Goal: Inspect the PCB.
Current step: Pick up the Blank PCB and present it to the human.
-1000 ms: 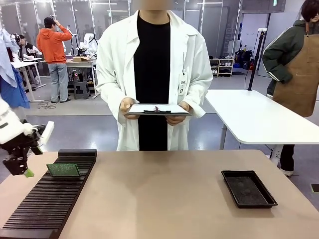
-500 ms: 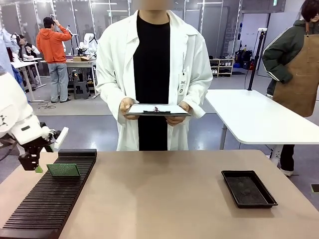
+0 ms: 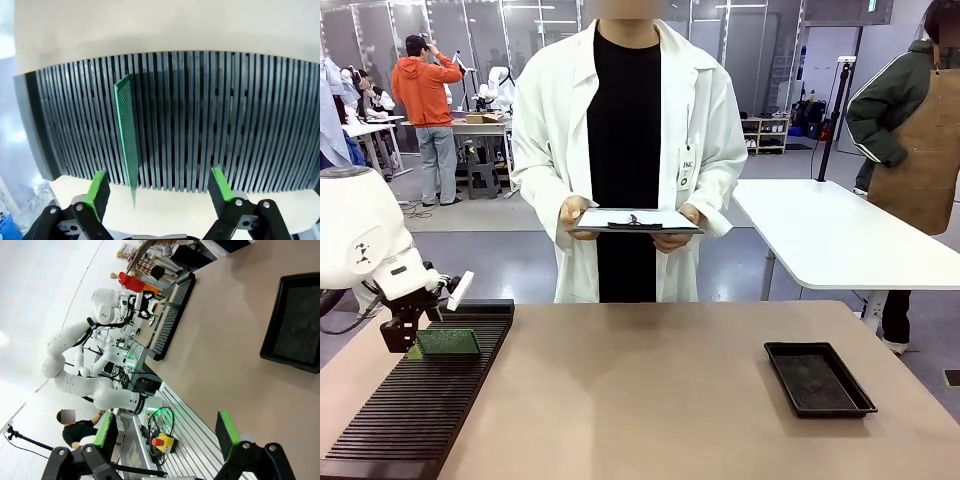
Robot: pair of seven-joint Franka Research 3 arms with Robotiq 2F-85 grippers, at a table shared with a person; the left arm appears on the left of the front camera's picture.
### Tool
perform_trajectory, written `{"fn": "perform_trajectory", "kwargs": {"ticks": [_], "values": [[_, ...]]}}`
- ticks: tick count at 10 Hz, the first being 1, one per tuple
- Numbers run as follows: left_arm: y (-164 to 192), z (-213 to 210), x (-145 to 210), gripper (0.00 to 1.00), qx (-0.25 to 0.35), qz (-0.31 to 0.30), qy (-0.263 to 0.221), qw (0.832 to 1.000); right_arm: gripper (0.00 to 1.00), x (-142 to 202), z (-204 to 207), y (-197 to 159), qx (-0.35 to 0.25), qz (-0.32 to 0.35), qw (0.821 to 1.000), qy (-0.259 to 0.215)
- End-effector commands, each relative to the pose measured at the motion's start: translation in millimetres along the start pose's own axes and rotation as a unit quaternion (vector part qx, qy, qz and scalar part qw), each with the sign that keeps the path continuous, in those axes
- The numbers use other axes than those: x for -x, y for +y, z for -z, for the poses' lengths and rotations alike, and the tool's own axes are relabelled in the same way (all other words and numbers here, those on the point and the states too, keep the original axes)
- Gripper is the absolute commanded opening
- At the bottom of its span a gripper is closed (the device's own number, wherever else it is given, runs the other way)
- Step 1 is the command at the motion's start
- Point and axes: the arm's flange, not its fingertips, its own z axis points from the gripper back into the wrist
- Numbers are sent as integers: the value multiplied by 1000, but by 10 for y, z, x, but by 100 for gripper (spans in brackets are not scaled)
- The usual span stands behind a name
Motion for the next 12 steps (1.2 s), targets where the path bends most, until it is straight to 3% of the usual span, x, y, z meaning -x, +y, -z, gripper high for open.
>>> {"fn": "perform_trajectory", "kwargs": {"ticks": [1, 4, 5, 6, 7, 8, 9, 12], "values": [[170, 115, 54, 100, -6, -6, -15, 1000, 100, -8, -5, -6, -5, -8, 1000, -4], [259, 268, 132, 100, 12, -26, -1, 1000, 100, -8, -5, -6, -5, -8, 1000, -4], [278, 311, 154, 89, 17, -36, -8, 999, 100, -8, -5, -6, -5, -8, 1000, -4], [285, 339, 163, 69, 18, -43, -10, 999, 100, -8, -5, -6, -5, -8, 1000, -4], [309, 373, 180, 30, 17, -50, -12, 999, 100, -8, -5, -6, -5, -8, 1000, -4], [320, 395, 202, 10, 22, -60, -13, 998, 100, -8, -5, -6, -5, -8, 1000, -4], [316, 390, 223, 0, 24, -63, -22, 998, 100, -8, -5, -6, -5, -8, 1000, -4], [311, 378, 242, 0, 23, -63, -14, 998, 100, -8, -5, -6, -5, -8, 1000, -4]]}}
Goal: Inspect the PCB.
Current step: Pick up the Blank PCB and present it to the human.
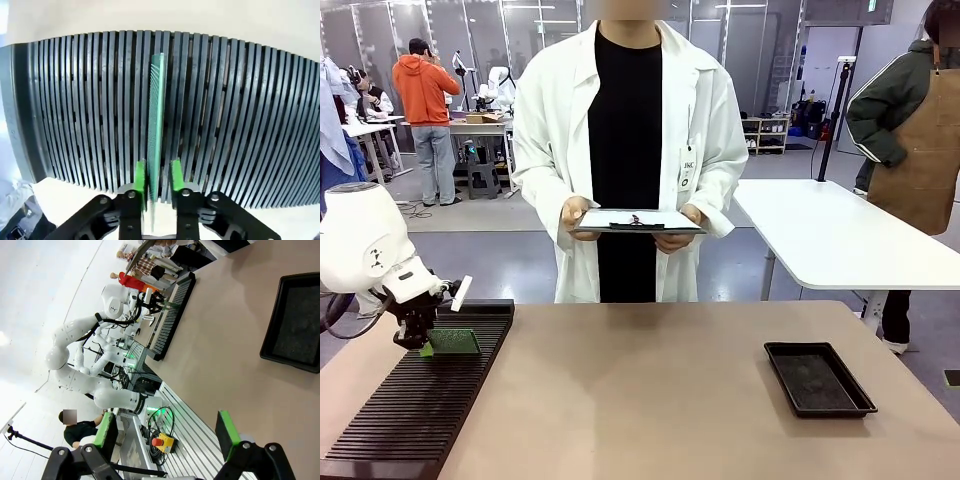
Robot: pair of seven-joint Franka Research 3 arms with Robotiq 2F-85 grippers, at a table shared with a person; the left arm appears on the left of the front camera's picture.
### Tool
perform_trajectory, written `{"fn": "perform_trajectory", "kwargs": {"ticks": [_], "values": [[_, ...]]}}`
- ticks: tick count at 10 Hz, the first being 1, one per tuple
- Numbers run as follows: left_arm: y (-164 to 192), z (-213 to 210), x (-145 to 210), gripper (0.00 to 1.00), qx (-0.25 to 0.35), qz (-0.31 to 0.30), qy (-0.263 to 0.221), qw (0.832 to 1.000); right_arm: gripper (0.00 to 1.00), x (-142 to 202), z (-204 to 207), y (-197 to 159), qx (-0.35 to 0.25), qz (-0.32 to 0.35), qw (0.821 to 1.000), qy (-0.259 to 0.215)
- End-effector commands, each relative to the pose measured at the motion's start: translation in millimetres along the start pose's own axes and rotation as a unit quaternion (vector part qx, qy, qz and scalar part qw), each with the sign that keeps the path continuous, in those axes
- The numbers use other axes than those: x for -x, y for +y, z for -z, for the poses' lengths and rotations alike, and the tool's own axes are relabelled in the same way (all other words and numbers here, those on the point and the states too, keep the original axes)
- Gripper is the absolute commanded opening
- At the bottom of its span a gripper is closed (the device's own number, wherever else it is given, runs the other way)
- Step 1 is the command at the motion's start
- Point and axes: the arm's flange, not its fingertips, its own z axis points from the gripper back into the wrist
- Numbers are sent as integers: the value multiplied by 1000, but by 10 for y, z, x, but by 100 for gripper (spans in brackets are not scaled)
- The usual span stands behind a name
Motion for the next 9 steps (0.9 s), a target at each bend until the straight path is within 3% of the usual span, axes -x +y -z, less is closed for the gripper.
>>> {"fn": "perform_trajectory", "kwargs": {"ticks": [1, 4, 6, 8, 9], "values": [[55, -11, 3, 0, 0, -7, -2, 1000, 100, -8, -6, -6, -5, -8, 1000, -4], [80, -75, 19, 0, -8, -11, 9, 1000, 100, -8, -6, -6, -5, -8, 1000, -4], [53, -389, 67, 0, -17, -33, -8, 999, 100, -8, -6, -6, -5, -8, 1000, -4], [-91, -946, 218, 0, 1, -66, -62, 996, 100, -8, -6, -6, -5, -8, 1000, -4], [-134, -1123, 328, 0, 41, -103, -103, 988, 100, -8, -6, -6, -5, -8, 1000, -4]]}}
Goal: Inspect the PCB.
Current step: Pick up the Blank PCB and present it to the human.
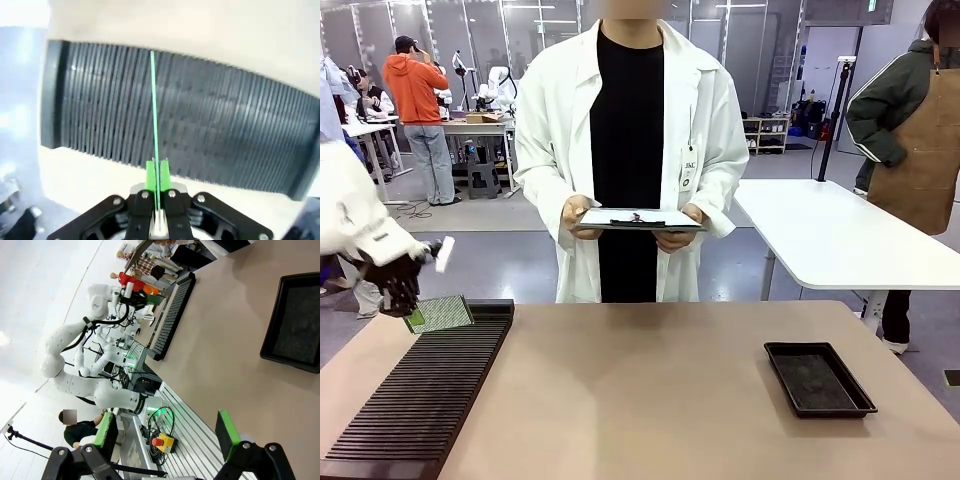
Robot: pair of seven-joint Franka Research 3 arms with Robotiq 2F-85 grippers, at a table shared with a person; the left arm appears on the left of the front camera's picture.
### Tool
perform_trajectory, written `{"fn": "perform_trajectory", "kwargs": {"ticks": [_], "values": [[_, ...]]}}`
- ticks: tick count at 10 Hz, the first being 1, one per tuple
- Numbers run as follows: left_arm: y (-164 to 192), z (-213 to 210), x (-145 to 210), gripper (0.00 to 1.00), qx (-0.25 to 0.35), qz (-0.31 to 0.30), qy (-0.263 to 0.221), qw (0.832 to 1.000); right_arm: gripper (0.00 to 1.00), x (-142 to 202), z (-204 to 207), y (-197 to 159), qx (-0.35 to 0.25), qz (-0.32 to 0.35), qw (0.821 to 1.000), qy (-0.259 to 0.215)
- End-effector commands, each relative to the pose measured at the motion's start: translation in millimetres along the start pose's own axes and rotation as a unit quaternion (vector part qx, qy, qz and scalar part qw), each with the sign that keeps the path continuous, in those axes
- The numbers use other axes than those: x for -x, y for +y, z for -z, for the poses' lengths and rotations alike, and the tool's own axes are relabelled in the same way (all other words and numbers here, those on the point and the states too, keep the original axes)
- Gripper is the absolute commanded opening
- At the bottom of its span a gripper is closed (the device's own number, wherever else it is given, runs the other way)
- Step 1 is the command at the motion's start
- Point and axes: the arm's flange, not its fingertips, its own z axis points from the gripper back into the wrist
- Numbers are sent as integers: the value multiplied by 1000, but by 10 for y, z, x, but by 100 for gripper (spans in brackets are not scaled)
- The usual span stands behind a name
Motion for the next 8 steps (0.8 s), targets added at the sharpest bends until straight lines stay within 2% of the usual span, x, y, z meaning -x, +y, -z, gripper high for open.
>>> {"fn": "perform_trajectory", "kwargs": {"ticks": [1, 2, 3, 4, 6, 8], "values": [[-48, -380, 278, 0, 81, -96, -114, 986, 100, -8, -9, -5, -4, -8, 1000, -5], [-78, -408, 398, 0, 123, -167, -193, 959, 100, -8, -9, -5, -4, -8, 1000, -5], [-117, -374, 455, 0, 150, -202, -258, 933, 100, -8, -9, -5, -4, -8, 1000, -5], [-134, -284, 461, 0, 179, -235, -321, 900, 100, -8, -9, -5, -4, -8, 1000, -5], [-195, 30, 339, 0, 233, -302, -393, 837, 100, -8, -9, -5, -4, -8, 1000, -5], [-321, 281, 196, 0, 267, -342, -432, 791, 100, -8, -9, -5, -4, -8, 1000, -5]]}}
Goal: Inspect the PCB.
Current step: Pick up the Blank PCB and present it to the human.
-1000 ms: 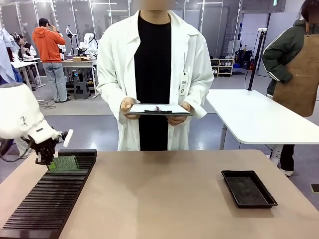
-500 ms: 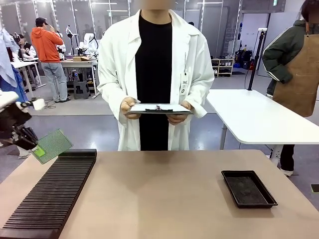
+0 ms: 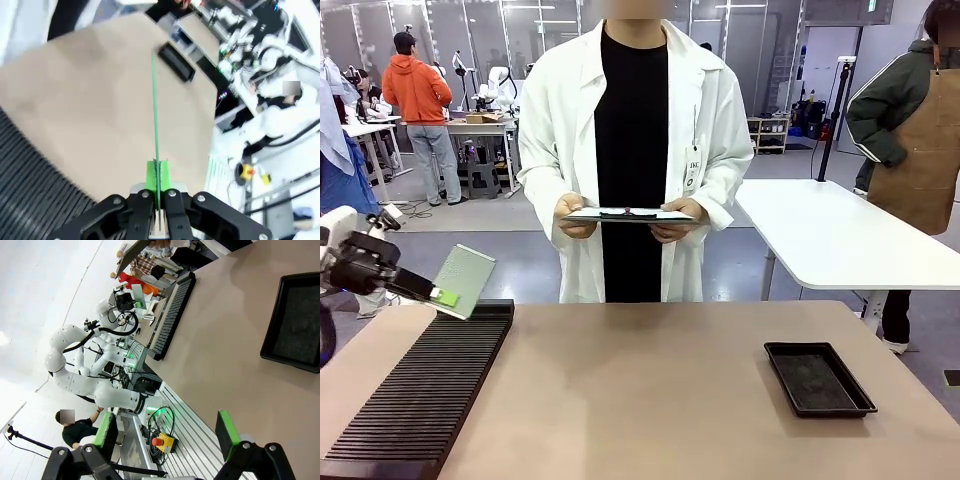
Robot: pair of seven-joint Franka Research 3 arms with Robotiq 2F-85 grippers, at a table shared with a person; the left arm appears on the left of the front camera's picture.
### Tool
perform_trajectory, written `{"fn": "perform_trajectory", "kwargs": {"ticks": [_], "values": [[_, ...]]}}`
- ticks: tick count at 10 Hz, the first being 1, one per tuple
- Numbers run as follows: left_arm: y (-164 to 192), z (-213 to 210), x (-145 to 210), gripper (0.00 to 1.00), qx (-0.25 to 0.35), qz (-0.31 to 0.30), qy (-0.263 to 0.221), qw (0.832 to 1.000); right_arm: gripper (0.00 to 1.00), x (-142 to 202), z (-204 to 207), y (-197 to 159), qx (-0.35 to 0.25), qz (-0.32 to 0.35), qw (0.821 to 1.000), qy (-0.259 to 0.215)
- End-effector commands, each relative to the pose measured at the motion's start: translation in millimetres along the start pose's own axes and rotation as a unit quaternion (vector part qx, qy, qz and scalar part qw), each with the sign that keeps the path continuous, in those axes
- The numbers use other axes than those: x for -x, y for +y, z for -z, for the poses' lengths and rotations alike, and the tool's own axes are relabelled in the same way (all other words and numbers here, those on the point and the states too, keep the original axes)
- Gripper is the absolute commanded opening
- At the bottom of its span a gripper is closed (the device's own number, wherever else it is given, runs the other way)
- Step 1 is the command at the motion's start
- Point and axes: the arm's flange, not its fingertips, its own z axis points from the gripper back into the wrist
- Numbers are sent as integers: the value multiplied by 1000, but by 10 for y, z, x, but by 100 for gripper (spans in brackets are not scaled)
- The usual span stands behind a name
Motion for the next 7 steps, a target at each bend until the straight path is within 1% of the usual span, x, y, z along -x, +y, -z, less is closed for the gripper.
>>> {"fn": "perform_trajectory", "kwargs": {"ticks": [1, 2, 3, 6, 7], "values": [[-44, 202, 32, 0, 14, -33, -17, 999, 100, -6, -13, -5, -4, -9, 1000, -5], [-55, 243, 63, 0, -14, -9, -25, 1000, 100, -6, -13, -5, -4, -9, 1000, -5], [21, 153, 61, 0, 14, -21, -12, 1000, 100, -6, -13, -5, -4, -9, 1000, -5], [21, 153, 61, 0, 14, -21, -12, 1000, 100, -6, -13, -5, -4, -9, 1000, -5], [31, 197, 89, 3, 9, -24, -15, 1000, 100, -6, -13, -5, -4, -9, 1000, -5]]}}
